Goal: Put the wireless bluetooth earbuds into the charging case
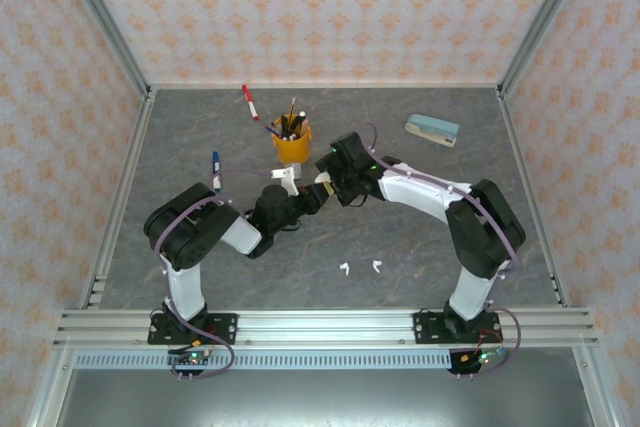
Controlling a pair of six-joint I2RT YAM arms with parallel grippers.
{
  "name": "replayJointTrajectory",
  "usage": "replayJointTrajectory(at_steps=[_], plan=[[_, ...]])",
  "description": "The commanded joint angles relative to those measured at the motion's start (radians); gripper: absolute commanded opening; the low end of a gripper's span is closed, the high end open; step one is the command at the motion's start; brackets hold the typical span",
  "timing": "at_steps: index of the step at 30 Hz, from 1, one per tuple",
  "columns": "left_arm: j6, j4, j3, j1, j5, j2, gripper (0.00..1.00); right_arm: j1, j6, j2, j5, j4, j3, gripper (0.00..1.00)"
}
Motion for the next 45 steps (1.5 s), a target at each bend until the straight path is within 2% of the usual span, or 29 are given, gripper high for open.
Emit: replayJointTrajectory(at_steps=[1, 8, 12, 17, 23, 36, 41, 45], plan=[[0.053, -0.035, 0.015, 0.025, 0.067, -0.077, 0.03, -0.032, -0.098, -0.135, 0.049, -0.045, -0.022, 0.82], [0.168, -0.242, 0.054, 0.082, 0.351, -0.233, 0.02, -0.098, -0.434, -0.391, 0.076, -0.074, -0.164, 0.83], [0.256, -0.425, 0.098, 0.098, 0.49, -0.327, 0.01, -0.103, -0.7, -0.511, -0.018, -0.01, -0.253, 0.82], [0.361, -0.618, 0.154, 0.103, 0.578, -0.415, 0.0, -0.104, -0.852, -0.615, -0.135, 0.053, -0.334, 0.82], [0.401, -0.714, 0.192, 0.104, 0.616, -0.454, 0.0, -0.104, -0.883, -0.616, -0.26, 0.093, -0.343, 0.81], [0.407, -0.736, 0.215, 0.104, 0.619, -0.454, 0.0, -0.103, -0.859, -0.57, -0.354, 0.146, -0.352, 0.78], [0.408, -0.741, 0.225, 0.104, 0.62, -0.454, 0.0, -0.103, -0.867, -0.53, -0.359, 0.147, -0.36, 0.77], [0.41, -0.745, 0.231, 0.104, 0.624, -0.459, 0.0, -0.103, -0.878, -0.509, -0.315, 0.139, -0.368, 0.76]])
